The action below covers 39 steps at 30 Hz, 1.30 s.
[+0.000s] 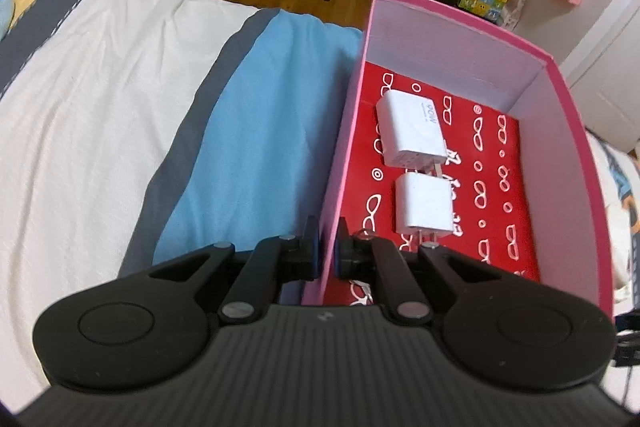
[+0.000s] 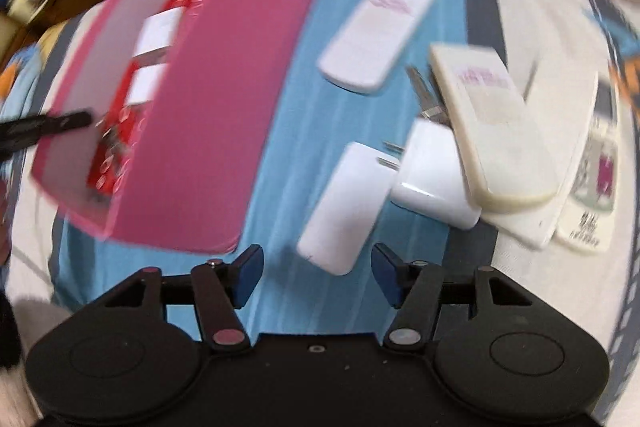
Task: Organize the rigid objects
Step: 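Return the right tool to the items and grasp the flat white power bank, then carry the white power bank into the pink box and release it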
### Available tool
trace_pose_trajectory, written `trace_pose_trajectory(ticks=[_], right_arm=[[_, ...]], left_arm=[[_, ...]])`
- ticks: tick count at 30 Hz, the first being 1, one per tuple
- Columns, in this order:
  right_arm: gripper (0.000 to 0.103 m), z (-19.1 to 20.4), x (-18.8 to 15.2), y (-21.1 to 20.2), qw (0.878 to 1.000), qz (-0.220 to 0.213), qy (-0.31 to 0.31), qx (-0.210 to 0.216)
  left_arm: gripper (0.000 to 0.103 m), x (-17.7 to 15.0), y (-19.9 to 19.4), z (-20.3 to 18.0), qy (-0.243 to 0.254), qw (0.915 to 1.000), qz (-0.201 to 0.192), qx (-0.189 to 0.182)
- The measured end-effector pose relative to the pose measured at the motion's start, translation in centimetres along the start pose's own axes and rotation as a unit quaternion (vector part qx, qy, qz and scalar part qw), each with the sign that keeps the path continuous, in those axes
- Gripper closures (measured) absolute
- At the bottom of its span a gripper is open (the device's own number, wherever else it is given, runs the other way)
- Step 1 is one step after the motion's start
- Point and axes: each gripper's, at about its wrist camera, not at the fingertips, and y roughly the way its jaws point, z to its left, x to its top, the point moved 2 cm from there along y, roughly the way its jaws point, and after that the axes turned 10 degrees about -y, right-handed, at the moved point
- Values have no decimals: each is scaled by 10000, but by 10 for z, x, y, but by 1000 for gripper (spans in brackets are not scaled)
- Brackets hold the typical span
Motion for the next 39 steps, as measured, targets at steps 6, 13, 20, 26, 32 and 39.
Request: trace_pose_trajectory(ticks=[6, 13, 20, 26, 32, 39], right_arm=[[34, -13, 2, 18, 9993, -94, 351, -114], [48, 21, -2, 32, 9898, -374, -967, -975], [57, 43, -15, 25, 9763, -123, -1973, -879], [54, 43, -15, 30, 9761, -242, -1887, -1049], [58, 47, -14, 22, 9732, -396, -1948, -1158], [58, 39, -12, -14, 9779, -816, -1592, -1080]], left_arm=[[97, 0, -4, 1, -8, 9999, -102, -58], [98, -2, -3, -1, 59, 9999, -150, 4], [98, -1, -4, 0, 37, 9999, -120, -3], [98, -1, -2, 1, 27, 10000, -93, 0], [98, -1, -1, 1, 10, 10000, -76, 4], [98, -1, 1, 3, -128, 9999, -100, -23]])
